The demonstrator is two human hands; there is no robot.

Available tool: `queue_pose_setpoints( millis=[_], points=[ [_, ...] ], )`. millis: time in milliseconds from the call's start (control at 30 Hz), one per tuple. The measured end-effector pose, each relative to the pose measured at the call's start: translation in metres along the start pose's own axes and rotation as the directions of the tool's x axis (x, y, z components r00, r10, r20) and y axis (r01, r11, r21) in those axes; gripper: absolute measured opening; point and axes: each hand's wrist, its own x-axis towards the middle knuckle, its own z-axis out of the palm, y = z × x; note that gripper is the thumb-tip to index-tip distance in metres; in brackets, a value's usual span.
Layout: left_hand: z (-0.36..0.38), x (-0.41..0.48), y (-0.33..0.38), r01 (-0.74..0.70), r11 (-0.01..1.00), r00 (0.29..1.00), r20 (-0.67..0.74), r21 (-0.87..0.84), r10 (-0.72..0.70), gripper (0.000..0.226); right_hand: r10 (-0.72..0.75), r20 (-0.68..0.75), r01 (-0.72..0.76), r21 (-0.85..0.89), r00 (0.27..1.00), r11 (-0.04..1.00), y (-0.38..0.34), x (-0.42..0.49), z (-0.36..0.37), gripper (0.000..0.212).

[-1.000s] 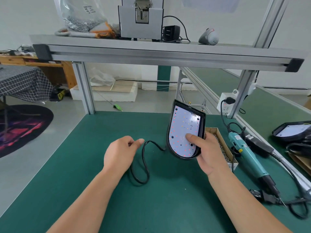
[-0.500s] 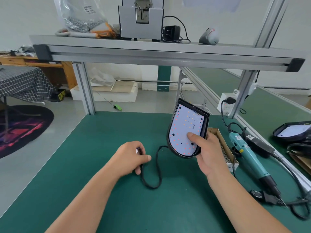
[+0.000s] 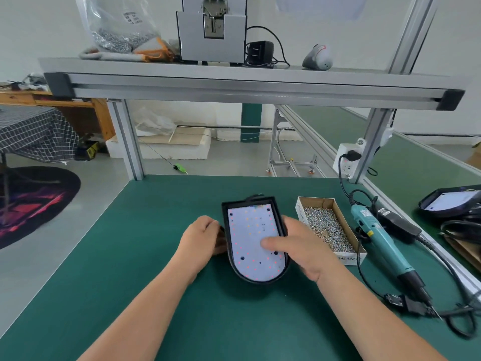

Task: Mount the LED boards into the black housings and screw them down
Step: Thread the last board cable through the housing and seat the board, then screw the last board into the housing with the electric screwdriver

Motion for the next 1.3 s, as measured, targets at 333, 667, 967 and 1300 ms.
queue_pose_setpoints(
  millis=[333, 667, 967, 1300],
  points=[
    [-0.016, -0.002, 0.000, -0.172, 0.937, 0.981, -0.034, 0.304, 0.191, 0.034, 0.031, 0.102, 0.004, -0.333, 0.994, 0.943, -0.005, -0.009, 0.008, 0.060],
    [-0.012, -0.010, 0.001, -0.244, 0.856, 0.968, 0.061, 0.456, 0.243, 0.045, -0.075, -0.010, 0.038, -0.790, 0.997, 0.611, -0.022, -0.019, -0.015, 0.071],
    [-0.014, -0.014, 0.003, -0.245, 0.882, 0.966, 0.022, 0.403, 0.258, 0.049, -0.265, -0.238, 0.047, -0.655, 0.934, 0.754, -0.055, -0.034, -0.074, 0.029],
    [-0.012, -0.025, 0.015, -0.359, 0.767, 0.869, -0.111, 0.531, 0.483, 0.027, -0.154, -0.545, -0.454, -0.798, 0.824, 0.398, 0.005, -0.077, -0.174, 0.057]
  ],
)
